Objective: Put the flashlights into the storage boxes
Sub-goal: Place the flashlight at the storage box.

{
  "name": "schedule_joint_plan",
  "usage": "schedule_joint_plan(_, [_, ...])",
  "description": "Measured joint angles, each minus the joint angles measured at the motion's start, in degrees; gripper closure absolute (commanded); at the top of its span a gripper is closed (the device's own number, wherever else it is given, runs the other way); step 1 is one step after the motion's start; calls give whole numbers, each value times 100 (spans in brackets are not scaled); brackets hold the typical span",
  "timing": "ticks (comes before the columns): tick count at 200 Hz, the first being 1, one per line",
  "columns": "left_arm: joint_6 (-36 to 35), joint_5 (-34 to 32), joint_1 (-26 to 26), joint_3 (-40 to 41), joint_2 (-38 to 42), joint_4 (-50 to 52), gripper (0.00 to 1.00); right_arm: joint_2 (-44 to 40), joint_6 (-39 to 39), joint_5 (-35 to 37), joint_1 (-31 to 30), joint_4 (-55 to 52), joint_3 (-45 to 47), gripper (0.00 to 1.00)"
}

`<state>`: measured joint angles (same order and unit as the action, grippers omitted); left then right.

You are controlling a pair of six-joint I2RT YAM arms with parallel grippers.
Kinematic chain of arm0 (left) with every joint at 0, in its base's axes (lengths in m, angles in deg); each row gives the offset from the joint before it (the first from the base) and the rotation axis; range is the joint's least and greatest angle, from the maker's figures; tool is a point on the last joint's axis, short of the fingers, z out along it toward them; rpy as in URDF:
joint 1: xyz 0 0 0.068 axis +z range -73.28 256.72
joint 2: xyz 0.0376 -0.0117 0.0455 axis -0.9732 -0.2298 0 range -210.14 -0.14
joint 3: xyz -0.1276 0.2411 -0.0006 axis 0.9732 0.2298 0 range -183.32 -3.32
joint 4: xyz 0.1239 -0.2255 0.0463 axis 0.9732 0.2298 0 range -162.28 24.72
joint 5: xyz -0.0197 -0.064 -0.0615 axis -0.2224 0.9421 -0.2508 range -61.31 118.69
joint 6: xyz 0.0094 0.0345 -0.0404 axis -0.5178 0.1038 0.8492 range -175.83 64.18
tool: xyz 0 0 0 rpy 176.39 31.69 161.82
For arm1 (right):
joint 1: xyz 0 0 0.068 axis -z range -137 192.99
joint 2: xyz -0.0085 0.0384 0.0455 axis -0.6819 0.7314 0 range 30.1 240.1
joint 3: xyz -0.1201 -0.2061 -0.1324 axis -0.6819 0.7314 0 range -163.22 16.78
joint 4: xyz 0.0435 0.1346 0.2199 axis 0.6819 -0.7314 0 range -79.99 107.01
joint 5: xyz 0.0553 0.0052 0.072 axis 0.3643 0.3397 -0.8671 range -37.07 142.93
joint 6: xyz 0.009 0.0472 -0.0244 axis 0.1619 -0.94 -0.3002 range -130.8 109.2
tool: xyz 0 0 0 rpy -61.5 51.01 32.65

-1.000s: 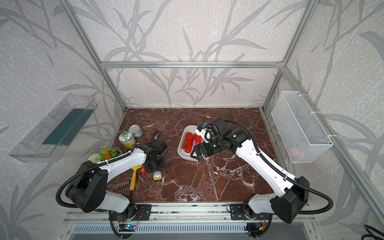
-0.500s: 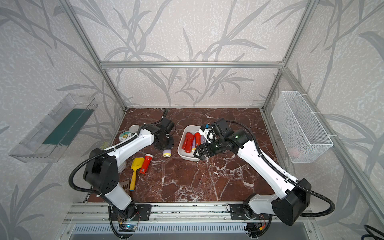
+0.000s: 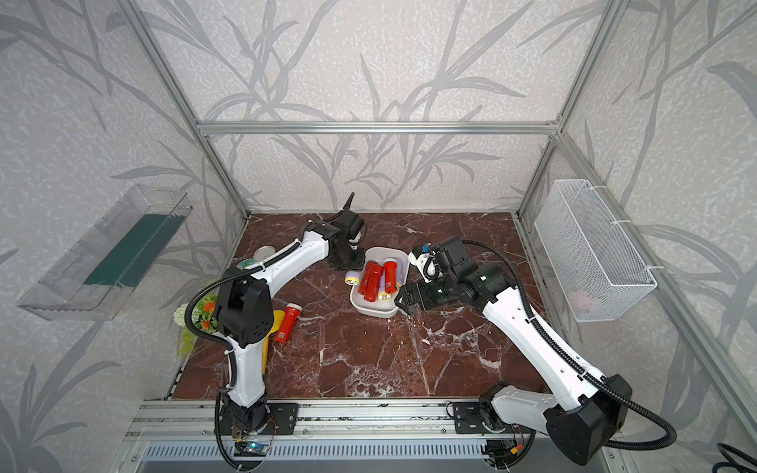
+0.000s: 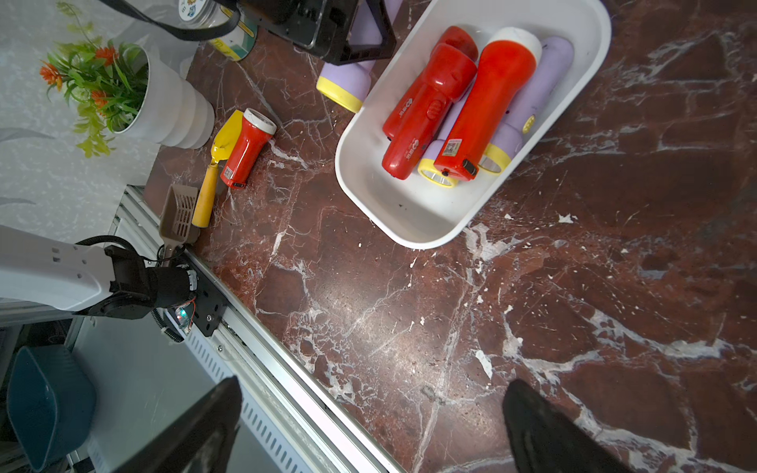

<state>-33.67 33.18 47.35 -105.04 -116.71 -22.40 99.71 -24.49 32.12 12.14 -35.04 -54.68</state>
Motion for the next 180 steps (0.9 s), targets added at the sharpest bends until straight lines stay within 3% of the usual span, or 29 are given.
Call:
schedule_joint_plan(103, [-450, 341, -129, -732, -761, 98, 77, 79, -28, 181, 66, -61, -133, 1])
schedule_joint_plan(157, [-557, 337, -72, -796, -837, 107, 68, 127, -28, 197, 85, -63, -195, 1])
schedule_joint_plan(180, [-575, 334, -72, -796, -837, 107, 59, 151, -28, 208, 85, -63, -195, 1])
